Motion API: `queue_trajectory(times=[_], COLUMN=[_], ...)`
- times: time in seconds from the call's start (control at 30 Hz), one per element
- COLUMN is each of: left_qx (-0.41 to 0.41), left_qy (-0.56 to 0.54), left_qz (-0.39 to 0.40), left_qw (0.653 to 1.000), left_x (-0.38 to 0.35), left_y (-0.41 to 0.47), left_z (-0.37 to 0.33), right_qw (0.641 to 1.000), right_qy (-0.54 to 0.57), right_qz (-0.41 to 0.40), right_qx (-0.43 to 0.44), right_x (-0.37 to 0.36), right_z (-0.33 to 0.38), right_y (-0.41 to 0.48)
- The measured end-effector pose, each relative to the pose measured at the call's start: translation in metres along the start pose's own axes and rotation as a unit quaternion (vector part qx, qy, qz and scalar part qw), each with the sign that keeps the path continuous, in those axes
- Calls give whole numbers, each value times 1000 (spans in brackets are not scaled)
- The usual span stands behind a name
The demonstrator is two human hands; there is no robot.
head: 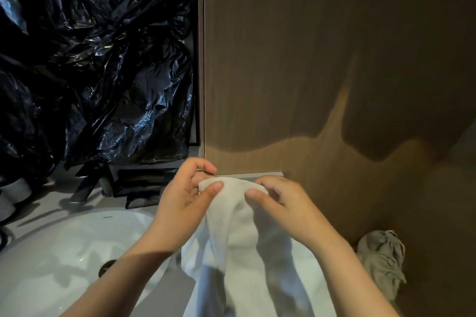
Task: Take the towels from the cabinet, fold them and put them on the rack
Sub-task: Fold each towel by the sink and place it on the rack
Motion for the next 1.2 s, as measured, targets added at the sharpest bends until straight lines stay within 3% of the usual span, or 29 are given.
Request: queue_trajectory(times=[0.23, 0.47, 0.73, 1.2], left_qx=[64, 127, 185, 60], left_qy=[-79, -105, -129, -10], left_qz=[-28, -87, -126, -123], left_qw=[994, 983, 966, 990], left_x=[-6, 0, -10, -18], left_y=[-14, -37, -47, -50], left_z=[7, 16, 17, 0], right_qw=[994, 994, 995, 996], right_qy=[87, 106, 94, 88], right_qz=[64, -15, -32, 1], right_qx=[9, 4, -3, 15], right_x=[-6, -16, -23, -16], right_z=[20, 15, 15, 32], right_y=[0, -9, -16, -20])
Point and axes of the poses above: each hand's wrist, its own y-axis towards the middle knuckle, its own x-axis out of the back of the hand, z = x × y, the point moved 1 cm from there along y, towards the middle knuckle, and after that the axes turned 9 degrees about -x, right-handed, at the moved point
